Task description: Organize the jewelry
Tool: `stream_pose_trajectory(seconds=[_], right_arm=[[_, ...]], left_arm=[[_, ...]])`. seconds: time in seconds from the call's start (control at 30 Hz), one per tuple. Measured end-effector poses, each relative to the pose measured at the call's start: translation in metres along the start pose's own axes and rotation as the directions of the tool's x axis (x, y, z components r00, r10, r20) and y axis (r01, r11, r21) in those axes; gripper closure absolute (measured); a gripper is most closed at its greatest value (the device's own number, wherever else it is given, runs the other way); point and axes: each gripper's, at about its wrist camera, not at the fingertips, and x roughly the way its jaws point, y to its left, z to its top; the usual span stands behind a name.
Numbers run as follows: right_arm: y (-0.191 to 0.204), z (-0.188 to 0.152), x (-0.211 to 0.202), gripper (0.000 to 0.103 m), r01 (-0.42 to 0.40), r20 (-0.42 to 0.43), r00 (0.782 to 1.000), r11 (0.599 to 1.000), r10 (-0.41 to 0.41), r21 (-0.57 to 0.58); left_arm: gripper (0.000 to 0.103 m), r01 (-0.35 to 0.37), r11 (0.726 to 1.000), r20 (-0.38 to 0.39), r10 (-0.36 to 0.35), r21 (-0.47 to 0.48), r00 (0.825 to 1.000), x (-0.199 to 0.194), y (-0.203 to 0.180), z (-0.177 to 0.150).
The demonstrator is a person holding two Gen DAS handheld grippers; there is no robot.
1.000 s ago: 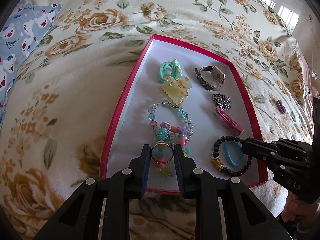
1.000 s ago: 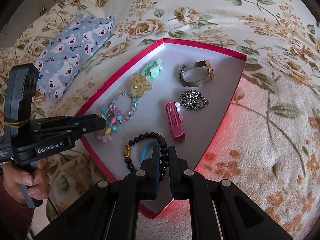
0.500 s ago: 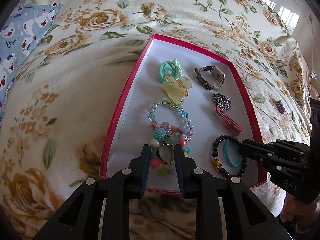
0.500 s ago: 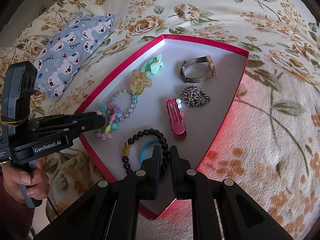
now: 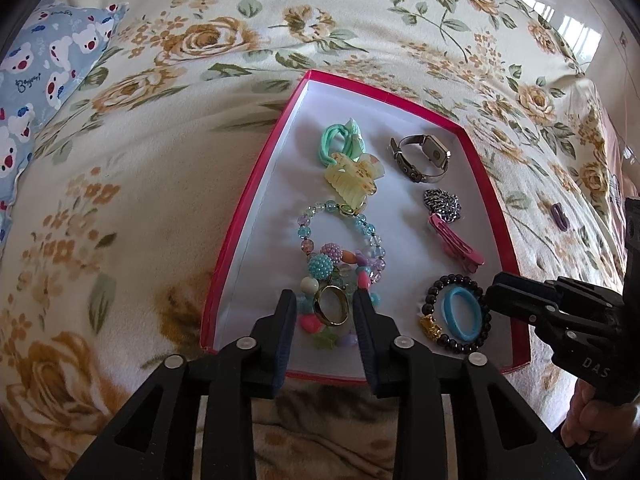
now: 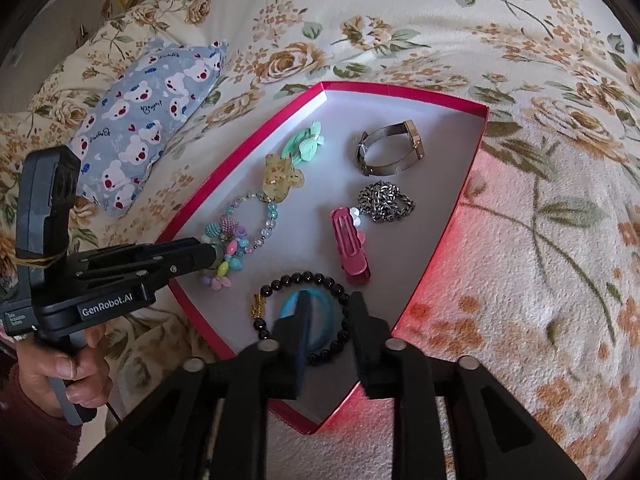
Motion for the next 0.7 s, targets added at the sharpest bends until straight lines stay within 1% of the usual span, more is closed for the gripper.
stream_pose_trajectory(seconds=[0.03, 0.2, 0.27, 0.3, 0.4, 0.43, 0.47, 0.5, 0.53, 0.57, 0.6, 0.63, 0.67, 0.7], right_arm=[[0.000, 0.000, -0.002, 0.074, 0.000, 0.003, 1.000, 1.000, 0.000, -0.001], [0.002, 0.000, -0.008, 0.072, 0.000, 0.022, 1.000, 1.000, 0.000, 0.001], [0.002, -0.001, -0.012, 0.071, 0.001, 0.033, 0.999, 1.000, -0.001, 0.003], [0.002, 0.000, -0.013, 0.069, 0.001, 0.038, 0.999, 1.000, -0.001, 0.003], [0.003, 0.000, -0.019, 0.066, 0.011, 0.056, 0.998, 1.000, -0.010, -0.004], [0.003, -0.001, -0.021, 0.063, 0.013, 0.063, 0.998, 1.000, -0.013, -0.004], [0.003, -0.001, -0.024, 0.061, 0.014, 0.070, 0.997, 1.000, -0.014, -0.002], [0.002, -0.002, -0.026, 0.058, 0.014, 0.079, 0.997, 1.000, -0.014, 0.001], [0.002, -0.003, -0.028, 0.055, 0.015, 0.087, 0.996, 1.000, -0.015, 0.005], [0.001, -0.004, -0.031, 0.054, 0.017, 0.102, 0.995, 1.000, -0.019, 0.013], [-0.001, -0.005, -0.033, 0.053, 0.017, 0.114, 0.993, 1.000, -0.020, 0.020], [-0.002, -0.007, -0.036, 0.050, 0.014, 0.129, 0.992, 0.999, -0.018, 0.032], [-0.004, -0.009, -0.039, 0.048, 0.007, 0.143, 0.990, 0.999, -0.013, 0.045], [-0.006, -0.010, -0.041, 0.042, -0.003, 0.158, 0.987, 0.998, -0.006, 0.058]], left_arm=[[0.072, -0.001, 1.000, 0.000, 0.001, 0.001, 1.000, -0.001, 0.000, 0.000], [0.070, 0.000, 1.000, 0.007, 0.000, 0.000, 1.000, -0.007, -0.001, -0.001], [0.066, 0.001, 1.000, 0.010, -0.001, -0.002, 1.000, -0.010, -0.002, -0.001], [0.064, 0.001, 1.000, 0.013, -0.001, -0.003, 1.000, -0.013, -0.002, -0.002], [0.055, 0.000, 1.000, 0.030, 0.000, -0.004, 1.000, -0.022, -0.003, -0.004], [0.048, -0.003, 1.000, 0.032, 0.003, -0.006, 0.999, -0.024, -0.003, -0.005], [0.043, -0.007, 1.000, 0.039, 0.008, -0.014, 0.999, -0.028, -0.003, -0.007], [0.042, -0.008, 1.000, 0.047, 0.009, -0.018, 0.999, -0.032, -0.002, -0.009], [0.037, -0.010, 1.000, 0.053, 0.011, -0.026, 0.999, -0.036, -0.002, -0.011], [0.031, -0.014, 0.999, 0.059, 0.016, -0.040, 0.998, -0.039, -0.001, -0.014], [0.027, -0.017, 0.998, 0.071, 0.022, -0.065, 0.997, -0.044, 0.001, -0.017], [0.025, -0.015, 0.997, 0.080, 0.022, -0.081, 0.997, -0.047, 0.002, -0.019], [0.025, -0.006, 0.995, 0.096, 0.016, -0.104, 0.995, -0.052, 0.004, -0.023], [0.024, 0.002, 0.993, 0.104, 0.011, -0.122, 0.995, -0.055, 0.006, -0.027]])
